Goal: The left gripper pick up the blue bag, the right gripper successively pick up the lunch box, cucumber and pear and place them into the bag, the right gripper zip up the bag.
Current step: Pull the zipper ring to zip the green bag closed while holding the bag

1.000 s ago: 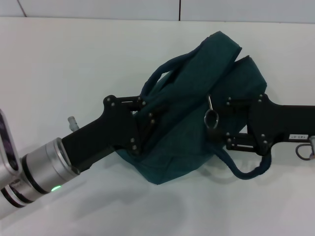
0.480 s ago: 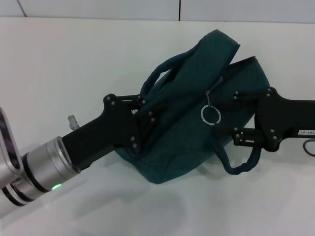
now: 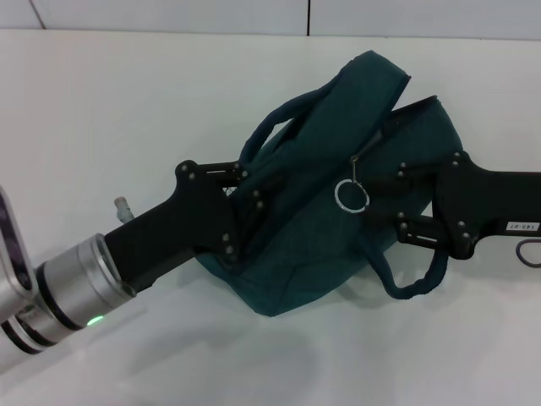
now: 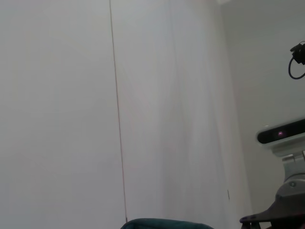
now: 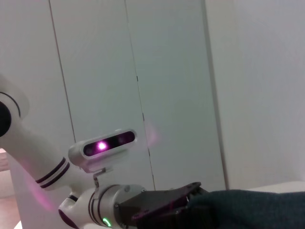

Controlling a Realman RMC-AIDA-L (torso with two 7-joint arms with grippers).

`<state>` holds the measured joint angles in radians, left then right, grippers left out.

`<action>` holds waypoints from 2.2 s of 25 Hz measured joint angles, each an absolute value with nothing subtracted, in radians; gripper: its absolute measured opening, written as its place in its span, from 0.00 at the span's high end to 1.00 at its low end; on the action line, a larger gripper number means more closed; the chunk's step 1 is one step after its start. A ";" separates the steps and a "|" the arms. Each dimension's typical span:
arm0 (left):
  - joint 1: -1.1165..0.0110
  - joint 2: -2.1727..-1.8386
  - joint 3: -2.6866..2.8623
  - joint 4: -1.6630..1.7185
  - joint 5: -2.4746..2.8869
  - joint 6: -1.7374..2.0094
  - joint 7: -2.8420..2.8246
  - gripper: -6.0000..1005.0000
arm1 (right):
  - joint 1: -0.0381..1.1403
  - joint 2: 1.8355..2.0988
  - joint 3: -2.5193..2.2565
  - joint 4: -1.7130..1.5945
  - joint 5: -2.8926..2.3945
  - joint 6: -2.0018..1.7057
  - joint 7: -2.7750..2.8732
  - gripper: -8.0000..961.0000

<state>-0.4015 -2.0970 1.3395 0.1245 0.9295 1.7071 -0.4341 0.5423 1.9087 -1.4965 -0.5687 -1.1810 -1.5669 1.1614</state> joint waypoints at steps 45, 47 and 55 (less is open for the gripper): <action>-0.409 -2.101 1.342 0.124 0.928 1.701 -0.430 0.95 | 0.567 1.930 -1.416 -0.635 -1.382 -1.488 1.326 0.37; -0.409 -2.102 1.342 0.124 0.928 1.697 -0.430 0.95 | 0.568 1.929 -1.416 -0.636 -1.386 -1.498 1.325 0.37; -0.410 -2.103 1.344 0.124 0.928 1.694 -0.429 0.95 | 0.568 1.927 -1.394 -0.637 -1.392 -1.537 1.318 0.40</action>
